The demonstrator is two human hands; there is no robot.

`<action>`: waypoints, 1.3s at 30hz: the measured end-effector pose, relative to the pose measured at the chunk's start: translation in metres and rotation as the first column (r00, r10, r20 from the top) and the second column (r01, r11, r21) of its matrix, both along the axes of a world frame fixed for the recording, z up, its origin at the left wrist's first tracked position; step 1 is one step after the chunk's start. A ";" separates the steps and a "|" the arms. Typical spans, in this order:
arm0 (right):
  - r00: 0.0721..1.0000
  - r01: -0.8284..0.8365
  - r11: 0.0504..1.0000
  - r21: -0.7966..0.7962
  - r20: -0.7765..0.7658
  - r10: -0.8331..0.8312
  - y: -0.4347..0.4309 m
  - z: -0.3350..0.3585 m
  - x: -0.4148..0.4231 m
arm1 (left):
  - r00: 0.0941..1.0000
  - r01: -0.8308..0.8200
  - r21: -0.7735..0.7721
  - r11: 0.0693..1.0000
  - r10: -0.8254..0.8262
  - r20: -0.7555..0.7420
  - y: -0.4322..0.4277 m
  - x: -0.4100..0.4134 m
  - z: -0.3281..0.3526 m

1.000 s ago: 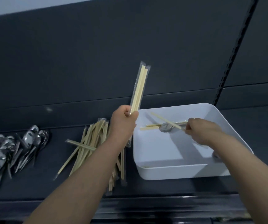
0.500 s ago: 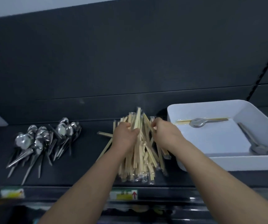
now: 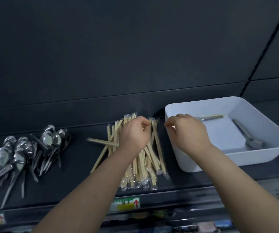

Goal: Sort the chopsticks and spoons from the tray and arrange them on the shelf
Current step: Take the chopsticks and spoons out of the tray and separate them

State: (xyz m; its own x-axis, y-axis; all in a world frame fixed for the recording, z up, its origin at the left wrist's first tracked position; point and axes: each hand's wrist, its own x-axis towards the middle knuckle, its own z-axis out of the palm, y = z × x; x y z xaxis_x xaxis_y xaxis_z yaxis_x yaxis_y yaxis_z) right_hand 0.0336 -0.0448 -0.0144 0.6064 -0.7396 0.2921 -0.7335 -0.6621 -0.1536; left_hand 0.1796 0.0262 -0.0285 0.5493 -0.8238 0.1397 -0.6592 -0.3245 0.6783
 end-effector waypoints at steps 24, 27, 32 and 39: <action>0.887 0.283 0.867 0.411 -0.455 -0.074 -0.192 -0.041 -0.158 | 0.988 0.118 0.351 0.929 -0.144 0.048 -0.150 -0.143 -0.027; 0.877 0.259 0.867 0.426 -0.479 -0.026 -0.192 -0.039 -0.154 | 0.995 0.059 0.353 0.934 -0.083 0.053 -0.149 -0.136 -0.030; 0.889 0.150 0.890 0.431 -0.452 0.069 -0.192 -0.029 -0.160 | 0.987 0.037 0.364 0.931 -0.092 0.135 -0.170 -0.137 -0.035; 0.990 0.094 0.917 0.387 -0.134 -0.045 -0.193 -0.008 -0.180 | 0.899 0.169 0.429 0.887 -0.317 0.302 -0.213 -0.157 -0.048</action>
